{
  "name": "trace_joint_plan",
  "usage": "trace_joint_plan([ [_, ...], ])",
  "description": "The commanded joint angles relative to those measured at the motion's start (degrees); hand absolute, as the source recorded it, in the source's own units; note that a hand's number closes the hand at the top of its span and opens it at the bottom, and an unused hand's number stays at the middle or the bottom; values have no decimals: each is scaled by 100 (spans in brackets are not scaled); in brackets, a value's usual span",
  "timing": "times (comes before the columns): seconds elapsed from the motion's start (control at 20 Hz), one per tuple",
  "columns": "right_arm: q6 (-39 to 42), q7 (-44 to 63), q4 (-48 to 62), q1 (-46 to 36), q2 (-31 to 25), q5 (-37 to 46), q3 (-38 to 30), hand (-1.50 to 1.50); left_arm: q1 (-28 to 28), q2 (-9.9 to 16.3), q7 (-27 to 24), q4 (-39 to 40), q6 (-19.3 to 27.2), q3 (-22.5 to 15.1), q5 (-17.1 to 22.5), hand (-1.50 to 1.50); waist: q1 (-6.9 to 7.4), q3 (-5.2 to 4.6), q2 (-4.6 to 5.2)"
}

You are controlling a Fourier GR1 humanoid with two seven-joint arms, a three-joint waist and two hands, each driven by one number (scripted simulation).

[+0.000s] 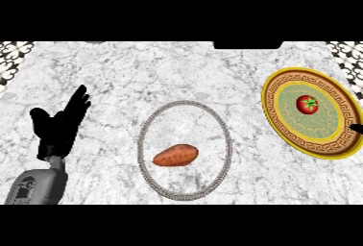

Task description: Pick the tomato from the placemat and place it in the plate

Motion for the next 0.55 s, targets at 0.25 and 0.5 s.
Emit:
trace_joint_plan([
  [0.25,452,-536,656,234,-258,142,-493,-150,-122,229,46,97,-393,293,131,0,1,-1,2],
  [0.5,671,-374,572,505,-387,221,-613,-150,2,25,132,-114,-125,162,-142,0,-5,-2,-4],
])
